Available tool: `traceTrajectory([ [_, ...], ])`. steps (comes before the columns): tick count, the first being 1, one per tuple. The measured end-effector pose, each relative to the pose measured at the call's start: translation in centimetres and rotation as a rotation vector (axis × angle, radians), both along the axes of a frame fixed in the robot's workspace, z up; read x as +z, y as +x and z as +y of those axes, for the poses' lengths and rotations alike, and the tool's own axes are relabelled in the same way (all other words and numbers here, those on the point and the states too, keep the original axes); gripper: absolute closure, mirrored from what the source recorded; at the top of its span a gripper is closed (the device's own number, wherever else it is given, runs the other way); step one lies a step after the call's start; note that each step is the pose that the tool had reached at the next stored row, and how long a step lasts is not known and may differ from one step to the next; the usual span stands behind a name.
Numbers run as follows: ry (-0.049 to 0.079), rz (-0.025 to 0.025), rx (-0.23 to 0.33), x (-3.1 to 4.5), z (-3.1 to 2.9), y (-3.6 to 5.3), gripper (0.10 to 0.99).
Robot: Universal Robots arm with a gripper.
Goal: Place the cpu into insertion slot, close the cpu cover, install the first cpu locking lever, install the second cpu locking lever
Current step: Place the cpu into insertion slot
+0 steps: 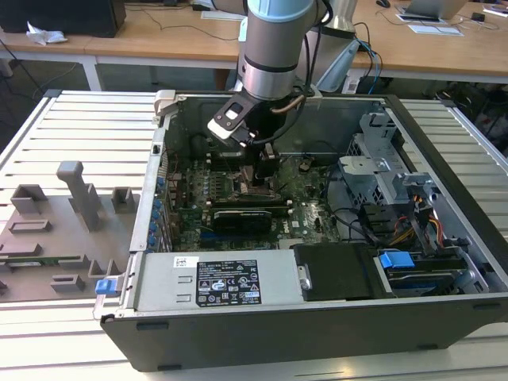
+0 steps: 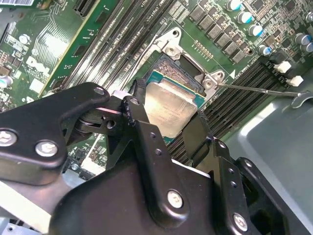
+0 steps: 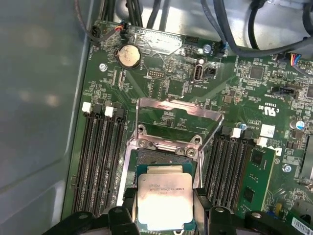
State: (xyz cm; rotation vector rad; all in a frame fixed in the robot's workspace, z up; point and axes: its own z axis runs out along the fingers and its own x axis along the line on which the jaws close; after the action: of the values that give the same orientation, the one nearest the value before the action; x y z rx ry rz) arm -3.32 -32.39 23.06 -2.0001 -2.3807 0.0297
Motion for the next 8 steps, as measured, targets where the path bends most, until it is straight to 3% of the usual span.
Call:
traceTrajectory([
  [8, 0.0, 0.0, -0.077, -0.02, 0.0, 0.0, 0.541],
])
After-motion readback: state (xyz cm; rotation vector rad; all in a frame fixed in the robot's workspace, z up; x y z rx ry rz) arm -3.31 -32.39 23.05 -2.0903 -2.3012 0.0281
